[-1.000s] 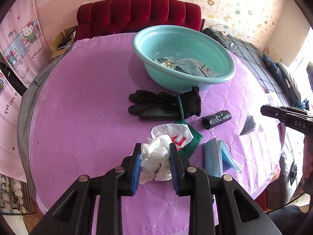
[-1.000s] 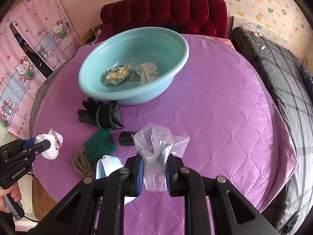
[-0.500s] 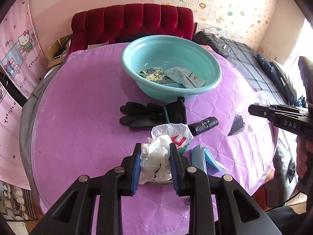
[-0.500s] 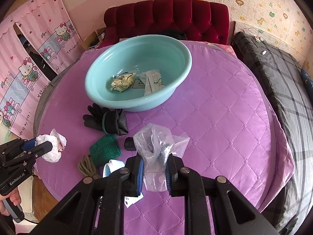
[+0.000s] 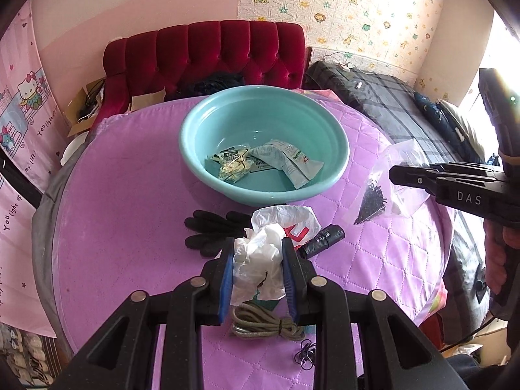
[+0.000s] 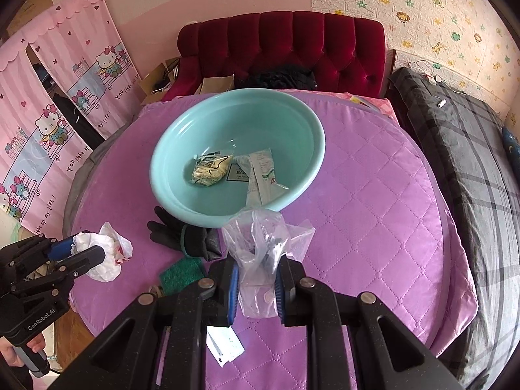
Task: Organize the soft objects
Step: 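Lift both bags and carry them toward the teal basin, then lower both bags into the teal basin and open both tools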
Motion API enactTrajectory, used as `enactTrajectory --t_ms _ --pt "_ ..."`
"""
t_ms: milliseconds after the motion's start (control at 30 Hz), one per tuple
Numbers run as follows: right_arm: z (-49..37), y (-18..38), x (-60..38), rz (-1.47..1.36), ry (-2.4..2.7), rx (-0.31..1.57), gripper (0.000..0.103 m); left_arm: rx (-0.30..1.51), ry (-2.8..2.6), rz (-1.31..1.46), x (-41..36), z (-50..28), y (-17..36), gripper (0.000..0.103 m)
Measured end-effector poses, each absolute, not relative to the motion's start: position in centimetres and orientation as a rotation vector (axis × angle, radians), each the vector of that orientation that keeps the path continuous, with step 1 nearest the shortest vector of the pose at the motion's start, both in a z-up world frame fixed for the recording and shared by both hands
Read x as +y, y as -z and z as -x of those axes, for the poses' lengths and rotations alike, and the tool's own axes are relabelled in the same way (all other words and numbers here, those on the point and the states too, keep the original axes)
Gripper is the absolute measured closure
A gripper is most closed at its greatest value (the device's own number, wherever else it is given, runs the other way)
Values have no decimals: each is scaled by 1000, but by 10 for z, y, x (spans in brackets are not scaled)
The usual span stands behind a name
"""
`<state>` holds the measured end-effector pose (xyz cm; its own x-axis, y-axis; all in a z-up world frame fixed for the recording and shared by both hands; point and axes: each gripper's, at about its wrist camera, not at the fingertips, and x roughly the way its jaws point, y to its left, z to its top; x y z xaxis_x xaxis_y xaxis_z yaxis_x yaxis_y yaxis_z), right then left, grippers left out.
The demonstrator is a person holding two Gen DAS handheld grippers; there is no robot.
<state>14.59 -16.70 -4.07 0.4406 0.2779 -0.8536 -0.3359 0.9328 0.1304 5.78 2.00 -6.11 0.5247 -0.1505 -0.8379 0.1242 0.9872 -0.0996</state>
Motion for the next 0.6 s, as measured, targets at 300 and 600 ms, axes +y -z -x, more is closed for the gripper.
enactTrajectory --t_ms 300,600 --pt "-174 22 -150 62 -396 1017 85 986 188 5 14 -87 50 74" --pt "-210 17 -130 71 -402 1015 85 975 206 -13 13 -125 46 74"
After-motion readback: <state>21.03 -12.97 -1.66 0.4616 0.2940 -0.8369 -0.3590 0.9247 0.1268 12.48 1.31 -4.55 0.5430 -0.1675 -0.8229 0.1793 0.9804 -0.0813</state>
